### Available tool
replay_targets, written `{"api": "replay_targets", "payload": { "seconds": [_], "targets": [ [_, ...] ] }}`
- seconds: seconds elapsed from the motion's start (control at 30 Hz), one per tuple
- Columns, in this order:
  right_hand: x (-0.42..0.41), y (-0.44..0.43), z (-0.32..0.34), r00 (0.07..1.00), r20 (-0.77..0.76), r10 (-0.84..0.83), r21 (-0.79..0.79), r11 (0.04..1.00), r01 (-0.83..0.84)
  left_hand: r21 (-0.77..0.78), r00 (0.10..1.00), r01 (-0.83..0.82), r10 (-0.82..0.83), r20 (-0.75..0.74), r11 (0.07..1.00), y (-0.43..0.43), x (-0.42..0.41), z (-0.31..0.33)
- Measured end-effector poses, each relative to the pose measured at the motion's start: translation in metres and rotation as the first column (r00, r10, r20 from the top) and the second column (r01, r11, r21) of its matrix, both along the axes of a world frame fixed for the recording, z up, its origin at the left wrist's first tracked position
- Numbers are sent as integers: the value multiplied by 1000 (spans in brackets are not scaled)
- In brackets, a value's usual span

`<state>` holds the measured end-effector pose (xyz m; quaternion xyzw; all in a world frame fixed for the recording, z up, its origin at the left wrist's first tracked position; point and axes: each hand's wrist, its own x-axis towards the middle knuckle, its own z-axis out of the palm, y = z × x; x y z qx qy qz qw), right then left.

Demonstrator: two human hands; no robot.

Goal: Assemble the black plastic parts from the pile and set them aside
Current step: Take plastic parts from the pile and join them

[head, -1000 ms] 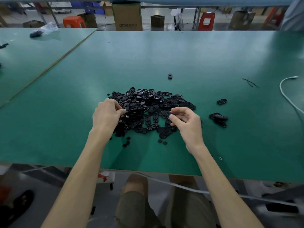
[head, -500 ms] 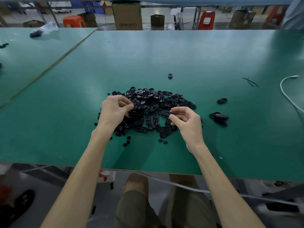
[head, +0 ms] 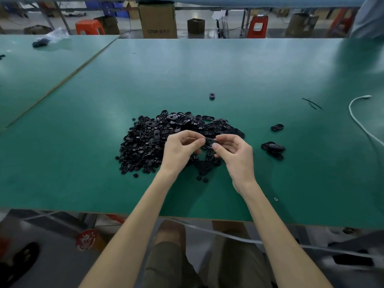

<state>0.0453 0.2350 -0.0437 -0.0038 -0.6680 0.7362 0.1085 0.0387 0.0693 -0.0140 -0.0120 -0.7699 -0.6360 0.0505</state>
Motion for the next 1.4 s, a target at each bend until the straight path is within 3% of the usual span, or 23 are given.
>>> {"api": "replay_targets", "payload": {
  "seconds": [0.4,1.07,1.4],
  "targets": [
    [0,-1,2,1000,10,-5,-65,998,6,-78,994,-43,35,-107,996,4,2,-14],
    [5,-1,6,999,-32,31,16,999,-30,-154,988,-49,25,-154,987,6,3,-15],
    [5,0,6,998,-48,27,50,998,-24,-299,976,-22,-44,-214,954,8,2,-22]
  ]
}}
